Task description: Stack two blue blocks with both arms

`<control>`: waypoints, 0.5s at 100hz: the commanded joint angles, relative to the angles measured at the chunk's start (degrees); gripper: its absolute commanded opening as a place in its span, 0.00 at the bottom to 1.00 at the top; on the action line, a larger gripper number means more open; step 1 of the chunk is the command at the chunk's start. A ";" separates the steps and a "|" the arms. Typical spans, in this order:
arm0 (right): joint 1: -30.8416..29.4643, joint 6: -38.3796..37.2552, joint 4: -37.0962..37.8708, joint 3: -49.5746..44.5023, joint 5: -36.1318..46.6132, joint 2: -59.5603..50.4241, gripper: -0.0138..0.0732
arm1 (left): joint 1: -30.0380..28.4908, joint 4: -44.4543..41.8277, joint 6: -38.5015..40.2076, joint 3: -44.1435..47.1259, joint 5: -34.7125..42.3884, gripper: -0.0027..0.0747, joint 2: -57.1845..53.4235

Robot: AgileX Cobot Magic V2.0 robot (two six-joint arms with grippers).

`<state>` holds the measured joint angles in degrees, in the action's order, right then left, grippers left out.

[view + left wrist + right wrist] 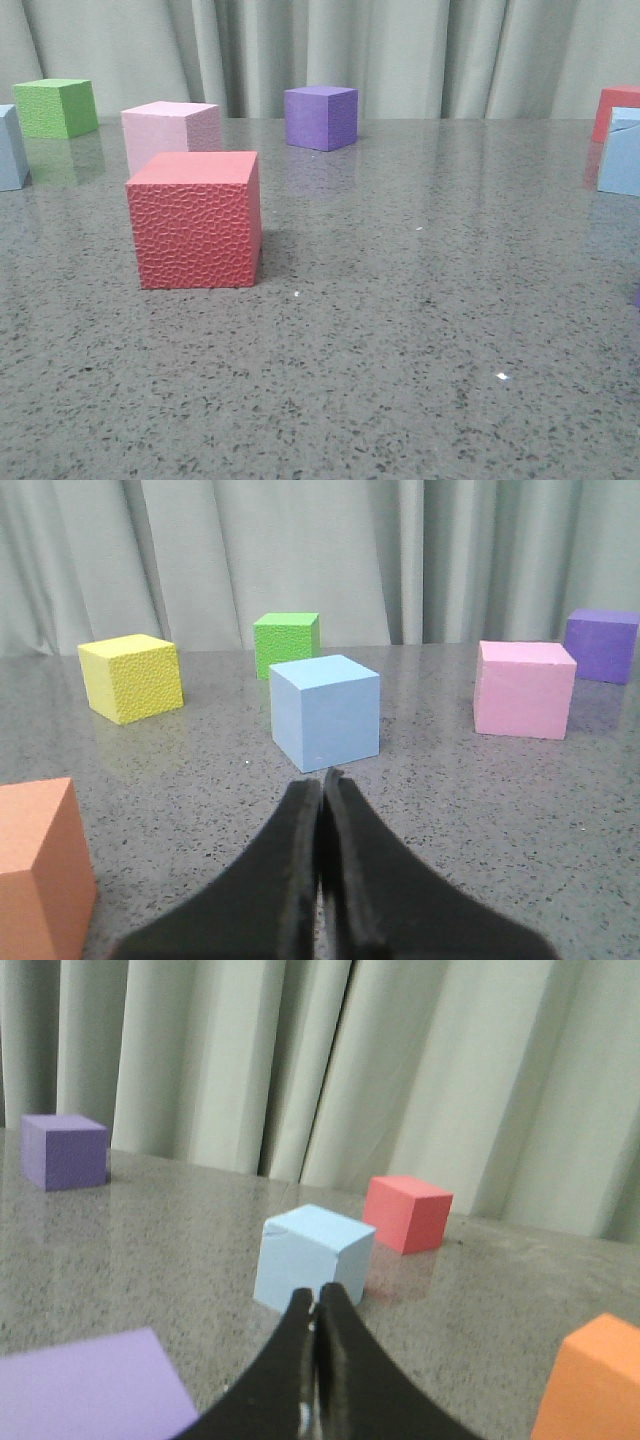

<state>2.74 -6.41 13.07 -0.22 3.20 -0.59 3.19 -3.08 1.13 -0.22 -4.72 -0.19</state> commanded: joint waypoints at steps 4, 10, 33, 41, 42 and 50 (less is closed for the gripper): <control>-0.45 0.10 -2.28 6.22 1.25 0.00 0.08 | 0.27 1.90 0.60 -4.78 -0.38 0.01 -1.31; -0.45 0.06 -5.22 9.64 -2.39 1.61 0.08 | 0.27 3.08 0.60 -8.05 -3.89 0.01 -0.07; -0.45 0.06 -7.57 27.39 -19.21 11.84 0.08 | 0.27 10.38 0.60 -22.08 -16.13 0.01 8.99; -0.45 0.06 -7.89 33.83 -25.64 16.15 0.08 | 0.27 11.67 0.60 -27.55 -20.21 0.01 13.01; -0.45 0.06 -7.98 34.42 -26.89 16.55 0.08 | 0.27 11.68 0.60 -28.08 -20.96 0.01 13.38; -0.45 0.06 -9.21 41.46 -34.26 21.38 0.08 | 0.27 11.79 0.60 -34.51 -25.67 0.01 18.00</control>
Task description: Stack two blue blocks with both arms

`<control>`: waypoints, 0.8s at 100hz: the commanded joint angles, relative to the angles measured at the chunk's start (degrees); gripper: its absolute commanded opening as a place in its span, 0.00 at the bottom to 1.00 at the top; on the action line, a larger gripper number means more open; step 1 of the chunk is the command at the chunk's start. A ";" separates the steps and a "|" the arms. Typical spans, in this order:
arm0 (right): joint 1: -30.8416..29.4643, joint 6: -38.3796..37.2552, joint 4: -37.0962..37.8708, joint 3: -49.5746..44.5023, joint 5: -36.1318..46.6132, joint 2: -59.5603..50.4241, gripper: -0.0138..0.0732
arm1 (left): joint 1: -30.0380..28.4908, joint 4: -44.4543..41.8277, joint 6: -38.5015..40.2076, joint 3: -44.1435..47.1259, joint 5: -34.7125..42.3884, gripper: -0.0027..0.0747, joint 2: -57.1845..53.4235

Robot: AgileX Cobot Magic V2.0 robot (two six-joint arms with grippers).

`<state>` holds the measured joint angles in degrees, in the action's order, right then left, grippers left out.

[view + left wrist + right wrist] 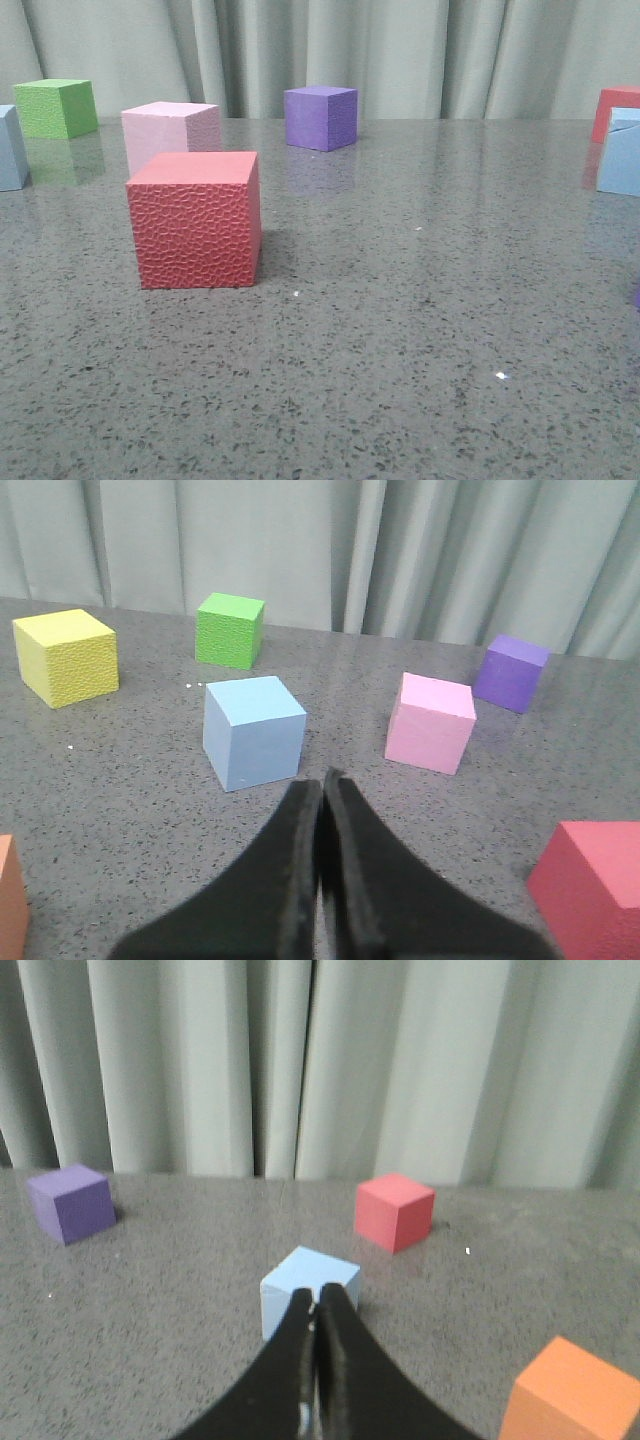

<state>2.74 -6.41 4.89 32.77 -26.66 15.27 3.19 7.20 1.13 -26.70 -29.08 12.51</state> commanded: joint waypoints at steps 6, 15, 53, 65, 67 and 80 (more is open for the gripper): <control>-0.45 0.06 -2.22 12.80 -10.16 8.68 0.08 | 0.27 1.51 0.60 -12.41 -5.46 0.01 8.50; -0.45 0.06 -3.70 18.76 -17.22 13.47 0.08 | 0.27 1.51 0.60 -19.34 -11.33 0.01 13.79; -0.45 0.06 -6.14 27.98 -27.17 24.66 0.08 | 0.27 1.51 0.60 -38.69 -34.85 0.01 33.13; -0.45 0.06 -6.14 27.98 -27.17 25.27 0.08 | 0.27 1.51 0.60 -38.81 -35.39 0.01 35.40; -0.45 0.06 -6.14 27.98 -27.17 25.27 0.08 | 0.27 1.51 0.60 -38.81 -35.49 0.01 35.54; -0.45 0.06 -6.14 27.74 -26.73 25.36 0.08 | 0.27 1.51 -0.33 -38.81 -36.07 0.01 35.99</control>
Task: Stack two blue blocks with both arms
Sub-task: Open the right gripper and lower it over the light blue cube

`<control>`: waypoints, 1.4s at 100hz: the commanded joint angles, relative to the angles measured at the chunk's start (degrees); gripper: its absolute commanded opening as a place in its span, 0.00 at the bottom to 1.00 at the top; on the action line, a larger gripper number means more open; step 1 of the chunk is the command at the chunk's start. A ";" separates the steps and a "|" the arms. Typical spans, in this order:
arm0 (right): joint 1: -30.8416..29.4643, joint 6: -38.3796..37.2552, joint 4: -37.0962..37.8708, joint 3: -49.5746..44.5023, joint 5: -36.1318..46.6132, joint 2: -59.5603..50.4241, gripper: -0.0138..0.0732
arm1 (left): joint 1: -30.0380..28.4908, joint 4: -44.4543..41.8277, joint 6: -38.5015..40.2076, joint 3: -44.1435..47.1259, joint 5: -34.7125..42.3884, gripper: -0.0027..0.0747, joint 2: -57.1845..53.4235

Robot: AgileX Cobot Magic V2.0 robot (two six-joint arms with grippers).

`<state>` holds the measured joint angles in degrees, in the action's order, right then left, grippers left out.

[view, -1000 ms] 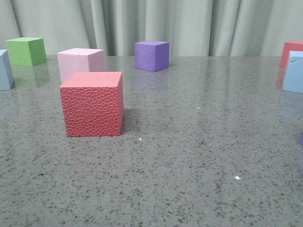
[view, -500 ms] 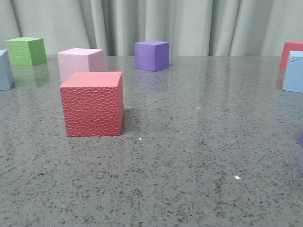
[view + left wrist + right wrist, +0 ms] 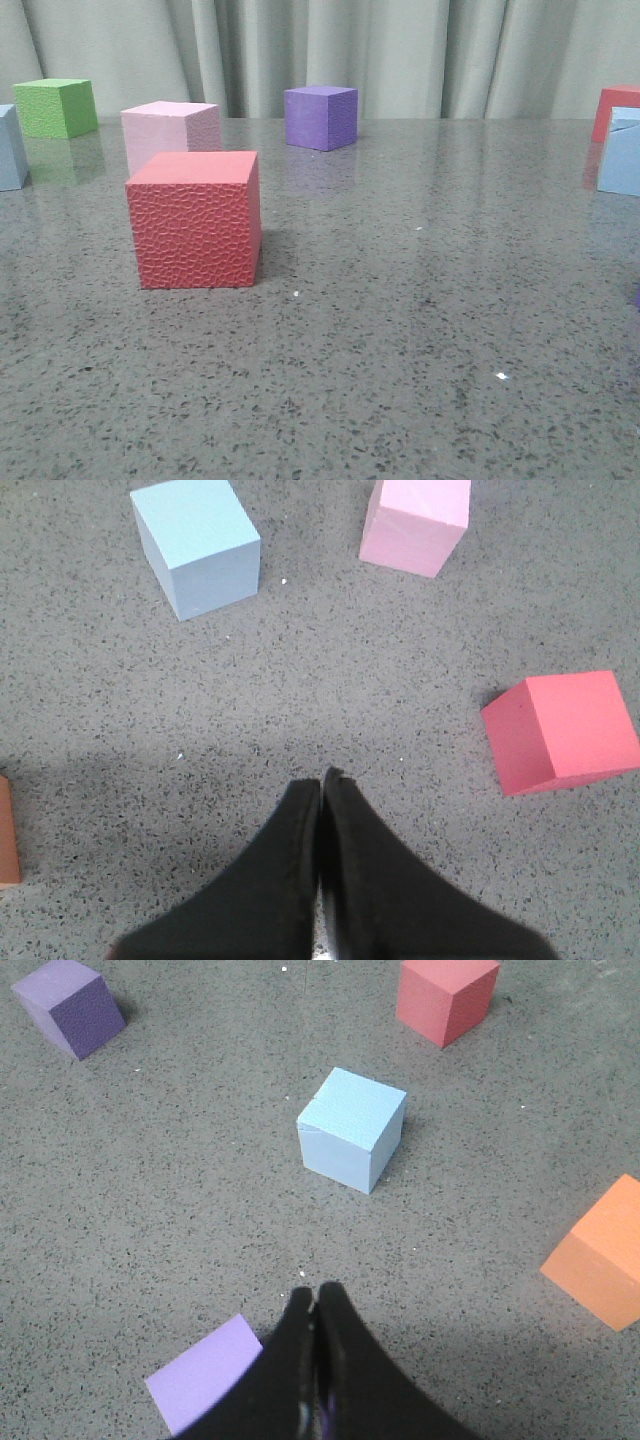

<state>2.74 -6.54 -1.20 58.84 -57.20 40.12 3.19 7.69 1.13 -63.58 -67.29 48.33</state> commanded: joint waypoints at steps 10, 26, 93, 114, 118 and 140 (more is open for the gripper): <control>-0.45 0.19 -0.05 1.66 3.81 0.51 0.08 | 0.27 1.02 -1.78 -1.93 2.24 0.01 0.18; -0.45 0.19 -0.05 1.67 4.12 0.51 0.08 | 0.27 1.02 -1.92 -1.93 3.67 0.01 0.18; -0.45 0.19 -0.05 1.67 4.64 0.51 0.89 | 0.27 1.79 -4.58 -1.93 4.86 0.88 0.18; -0.45 -0.18 -1.84 1.67 4.96 0.78 0.89 | 0.27 1.69 -4.58 -1.93 4.97 0.88 0.18; -0.45 -0.97 -2.30 1.74 5.19 1.44 0.89 | 0.27 1.69 -4.58 -1.93 4.87 0.88 0.18; -0.45 -4.00 -2.34 3.71 7.94 8.36 0.89 | 0.27 1.69 -4.58 -1.93 4.87 0.88 0.18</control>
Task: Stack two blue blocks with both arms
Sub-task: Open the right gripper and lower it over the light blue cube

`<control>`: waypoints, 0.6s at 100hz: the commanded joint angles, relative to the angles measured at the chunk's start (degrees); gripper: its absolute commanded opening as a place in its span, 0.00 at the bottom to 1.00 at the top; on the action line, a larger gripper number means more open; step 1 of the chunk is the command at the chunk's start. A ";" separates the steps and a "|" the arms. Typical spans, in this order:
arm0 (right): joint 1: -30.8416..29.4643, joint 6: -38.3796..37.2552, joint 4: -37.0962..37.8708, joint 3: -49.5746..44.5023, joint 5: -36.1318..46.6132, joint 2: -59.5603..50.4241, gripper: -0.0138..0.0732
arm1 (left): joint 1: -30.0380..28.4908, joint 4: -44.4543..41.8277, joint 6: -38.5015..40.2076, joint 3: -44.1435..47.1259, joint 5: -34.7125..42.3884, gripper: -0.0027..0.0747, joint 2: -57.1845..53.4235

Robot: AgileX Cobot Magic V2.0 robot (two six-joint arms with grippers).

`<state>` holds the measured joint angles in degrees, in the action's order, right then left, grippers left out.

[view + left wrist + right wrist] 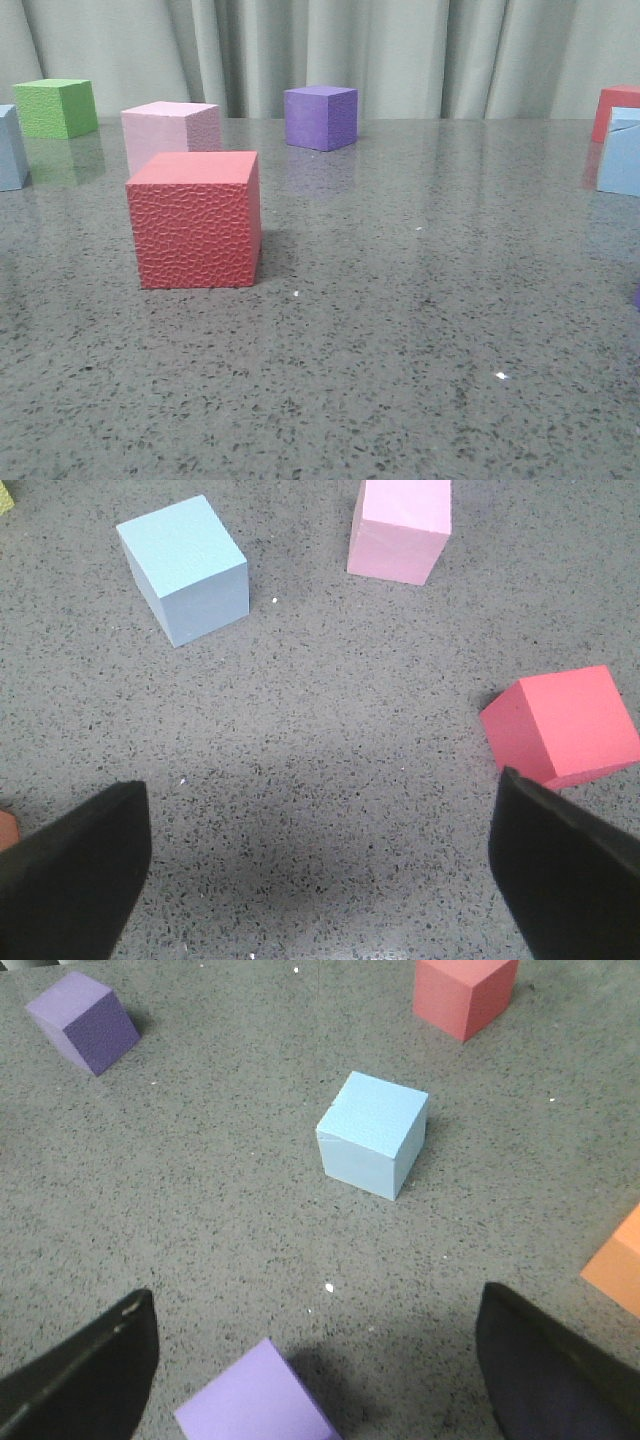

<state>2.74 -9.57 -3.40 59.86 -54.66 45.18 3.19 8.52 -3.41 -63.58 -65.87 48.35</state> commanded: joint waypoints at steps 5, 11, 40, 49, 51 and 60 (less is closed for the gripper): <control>-0.45 -1.86 0.10 3.54 5.95 5.81 0.89 | 0.27 0.86 -0.04 -1.93 3.45 0.88 0.15; -0.45 -2.85 0.40 4.90 6.45 9.23 0.89 | 0.27 0.96 -0.04 -1.93 3.35 0.88 0.15; -1.05 -6.98 1.81 13.40 7.24 24.50 0.89 | 0.27 0.96 -0.04 -1.93 3.36 0.88 0.15; -1.69 -7.40 1.81 16.00 6.48 28.45 0.89 | 0.27 0.96 -0.04 -1.93 3.36 0.88 0.15; -1.89 -7.56 1.81 16.58 6.28 29.29 0.89 | 0.27 0.96 -0.04 -1.93 3.36 0.88 0.15; -2.90 -8.12 1.81 18.63 5.61 32.39 0.89 | 0.27 0.96 -0.04 -1.93 3.36 0.88 0.15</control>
<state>0.92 -17.09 -2.20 74.81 -51.34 76.43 3.19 8.52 -3.41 -63.61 -65.87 48.35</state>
